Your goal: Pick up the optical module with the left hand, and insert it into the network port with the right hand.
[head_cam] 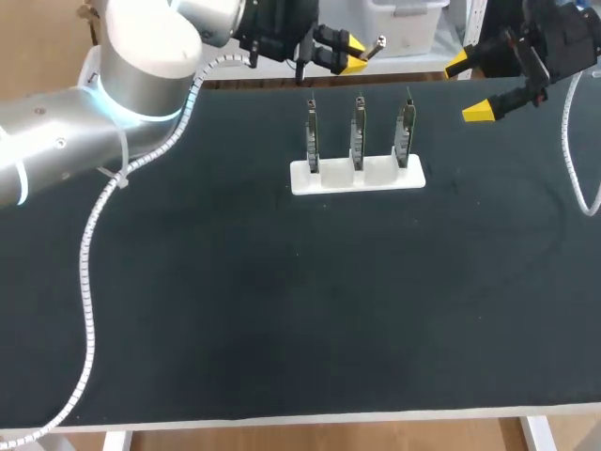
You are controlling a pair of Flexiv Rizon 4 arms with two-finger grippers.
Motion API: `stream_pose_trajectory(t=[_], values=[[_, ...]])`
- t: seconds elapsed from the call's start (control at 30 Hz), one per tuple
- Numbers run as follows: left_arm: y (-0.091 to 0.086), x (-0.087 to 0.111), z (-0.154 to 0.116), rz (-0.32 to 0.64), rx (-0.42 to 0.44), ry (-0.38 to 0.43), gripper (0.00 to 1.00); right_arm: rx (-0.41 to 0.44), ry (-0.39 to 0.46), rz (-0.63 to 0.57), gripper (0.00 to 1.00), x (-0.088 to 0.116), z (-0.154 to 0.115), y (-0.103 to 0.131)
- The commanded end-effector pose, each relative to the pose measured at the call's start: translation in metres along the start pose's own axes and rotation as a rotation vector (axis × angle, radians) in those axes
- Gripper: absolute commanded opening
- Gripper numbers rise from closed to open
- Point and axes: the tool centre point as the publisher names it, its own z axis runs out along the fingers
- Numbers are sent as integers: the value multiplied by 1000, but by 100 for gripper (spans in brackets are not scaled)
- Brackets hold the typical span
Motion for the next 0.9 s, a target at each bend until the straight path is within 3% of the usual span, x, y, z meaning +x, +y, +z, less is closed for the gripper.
stream_pose_trajectory(t=[0.03,0.73,0.9], values=[[9,2,3,0,24,-1,0,1,0,-1,100,0,0,0],[8,3,8,-15,28,-2,0,1,0,-1,100,0,0,0],[-2,4,26,-38,13,-80,0,1,0,-1,100,0,0,0]])
